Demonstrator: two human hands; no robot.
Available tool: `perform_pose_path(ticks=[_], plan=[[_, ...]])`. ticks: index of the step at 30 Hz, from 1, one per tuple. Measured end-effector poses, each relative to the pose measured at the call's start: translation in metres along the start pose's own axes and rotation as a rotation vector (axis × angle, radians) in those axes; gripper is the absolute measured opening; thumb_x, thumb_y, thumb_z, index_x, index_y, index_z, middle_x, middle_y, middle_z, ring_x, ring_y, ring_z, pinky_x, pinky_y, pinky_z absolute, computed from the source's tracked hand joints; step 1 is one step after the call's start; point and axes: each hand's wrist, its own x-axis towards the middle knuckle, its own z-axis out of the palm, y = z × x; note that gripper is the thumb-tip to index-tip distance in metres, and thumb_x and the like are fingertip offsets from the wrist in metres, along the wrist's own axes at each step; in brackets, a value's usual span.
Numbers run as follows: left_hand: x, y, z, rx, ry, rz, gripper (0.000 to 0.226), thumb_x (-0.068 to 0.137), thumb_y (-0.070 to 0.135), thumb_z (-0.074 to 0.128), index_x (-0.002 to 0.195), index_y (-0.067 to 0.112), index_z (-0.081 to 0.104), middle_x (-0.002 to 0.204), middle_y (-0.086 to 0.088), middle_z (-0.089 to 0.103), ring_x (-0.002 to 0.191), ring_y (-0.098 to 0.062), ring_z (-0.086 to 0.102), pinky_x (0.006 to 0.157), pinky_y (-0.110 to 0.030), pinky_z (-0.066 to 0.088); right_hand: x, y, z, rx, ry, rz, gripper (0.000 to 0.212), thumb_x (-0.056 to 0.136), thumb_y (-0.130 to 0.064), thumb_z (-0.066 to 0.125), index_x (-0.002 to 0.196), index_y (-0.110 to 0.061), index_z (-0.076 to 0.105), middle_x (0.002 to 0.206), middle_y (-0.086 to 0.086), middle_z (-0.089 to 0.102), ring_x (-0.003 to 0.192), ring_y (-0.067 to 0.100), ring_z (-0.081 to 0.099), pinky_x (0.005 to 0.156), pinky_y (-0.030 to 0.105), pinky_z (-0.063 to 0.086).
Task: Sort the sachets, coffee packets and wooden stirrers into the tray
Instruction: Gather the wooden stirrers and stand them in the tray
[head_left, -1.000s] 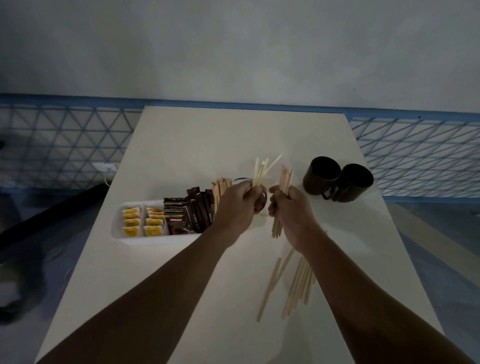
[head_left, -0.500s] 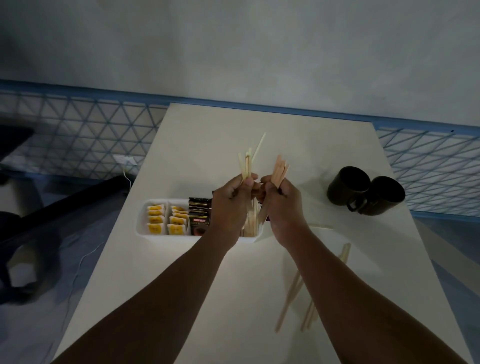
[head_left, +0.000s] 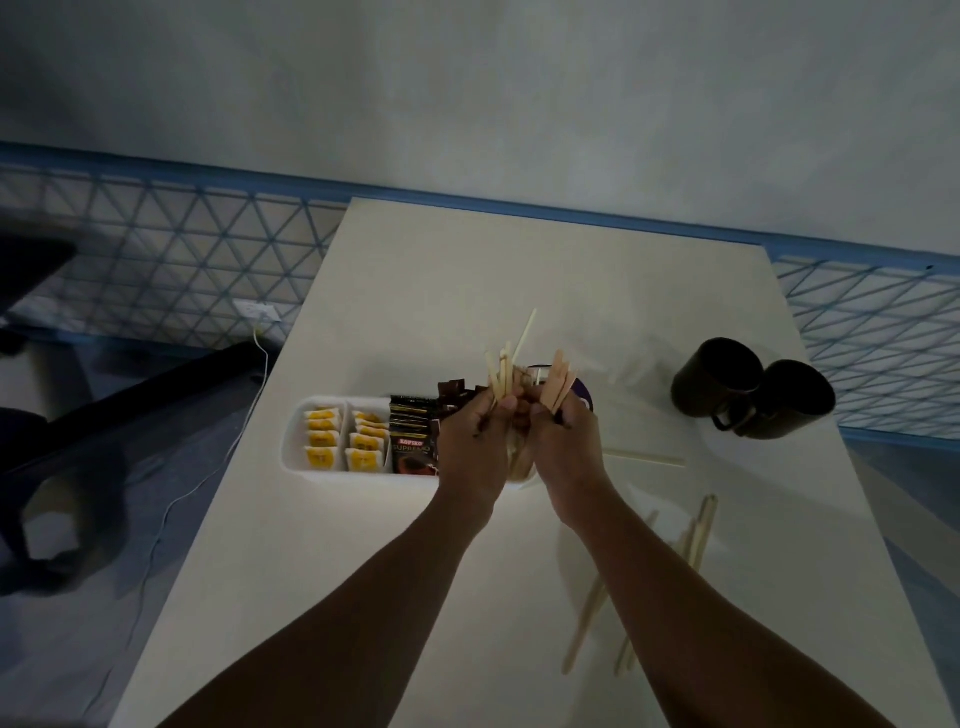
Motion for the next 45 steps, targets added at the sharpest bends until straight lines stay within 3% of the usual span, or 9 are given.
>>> perform_pose_path(ticks=[6,9,12,17,21,28,37,42,45], plan=[[0.001,0.000,0.001,0.054,0.005,0.048,0.016,0.096,0.019,0.058,0.092,0.023,0.073,0.090,-0.015,0.071,0.085,-0.027,0.067,0.082,-0.048,0.055,0.001,-0.010,-0.007,-0.105,0.057,-0.088,0.024,0.090,-0.005,0.055,0.105,-0.019,0.067,0.094,0.001,0.071,0.090,0.019,0.068,0.072,0.030,0.055],[0.000,-0.004,0.000,0.047,-0.007,0.077,0.015,0.096,0.020,0.059,0.093,0.025,0.073,0.090,-0.013,0.072,0.091,-0.032,0.067,0.081,-0.046,0.056,0.006,-0.018,-0.007,-0.103,0.058,-0.098,0.032,0.086,-0.031,0.062,0.117,-0.021,0.066,0.105,-0.001,0.070,0.097,0.019,0.068,0.079,0.037,0.058],[-0.001,-0.007,0.001,0.064,-0.013,0.084,0.016,0.095,0.016,0.059,0.095,0.023,0.074,0.089,-0.004,0.073,0.085,-0.014,0.069,0.076,-0.029,0.055,0.014,-0.034,-0.004,-0.093,0.065,-0.087,0.042,0.087,-0.052,0.061,0.117,-0.023,0.067,0.108,-0.005,0.070,0.099,0.014,0.068,0.084,0.036,0.057],[0.001,-0.007,0.003,0.090,-0.002,0.063,0.015,0.095,0.012,0.060,0.103,0.008,0.072,0.088,-0.001,0.071,0.078,0.001,0.066,0.064,-0.007,0.046,0.026,-0.056,-0.004,-0.061,0.005,-0.044,0.014,0.094,-0.030,0.066,0.100,-0.020,0.075,0.084,-0.009,0.071,0.076,0.004,0.064,0.061,0.016,0.049],[0.002,-0.007,0.003,0.295,0.003,0.103,0.013,0.096,0.019,0.058,0.097,0.012,0.070,0.083,0.006,0.067,0.080,-0.002,0.064,0.062,-0.011,0.044,0.029,-0.064,-0.004,-0.010,0.050,-0.098,0.011,0.092,-0.022,0.068,0.096,-0.016,0.077,0.081,-0.013,0.070,0.074,-0.004,0.061,0.061,0.004,0.045],[0.009,-0.007,0.002,0.547,0.106,0.184,0.012,0.094,0.019,0.059,0.086,0.012,0.066,0.076,0.012,0.063,0.067,0.006,0.058,0.050,-0.003,0.040,0.027,-0.085,-0.017,0.038,0.146,-0.219,0.013,0.095,-0.021,0.065,0.089,-0.024,0.076,0.083,-0.012,0.073,0.077,-0.001,0.062,0.081,0.020,0.052],[0.011,-0.004,0.002,0.625,0.178,0.248,0.016,0.093,0.017,0.060,0.081,0.009,0.067,0.072,0.001,0.069,0.060,-0.004,0.061,0.050,-0.006,0.041,0.026,-0.075,-0.034,0.007,0.216,-0.243,0.013,0.094,-0.027,0.066,0.091,-0.018,0.076,0.072,-0.004,0.068,0.058,0.006,0.055,0.058,0.023,0.048],[0.013,-0.006,0.003,0.644,0.176,0.238,0.017,0.093,0.019,0.061,0.081,0.008,0.068,0.071,-0.001,0.069,0.063,-0.011,0.063,0.062,-0.022,0.046,0.030,-0.071,-0.038,0.104,0.360,-0.213,0.013,0.095,-0.027,0.066,0.090,-0.018,0.074,0.066,-0.006,0.067,0.057,0.010,0.056,0.059,0.029,0.048],[0.013,-0.007,0.003,0.637,0.189,0.231,0.018,0.093,0.017,0.060,0.079,0.008,0.066,0.069,0.001,0.067,0.061,-0.007,0.060,0.060,-0.020,0.044,0.032,-0.072,-0.041,0.096,0.384,-0.226,0.013,0.096,-0.027,0.064,0.093,-0.019,0.073,0.068,-0.006,0.068,0.059,0.012,0.058,0.059,0.029,0.049]])
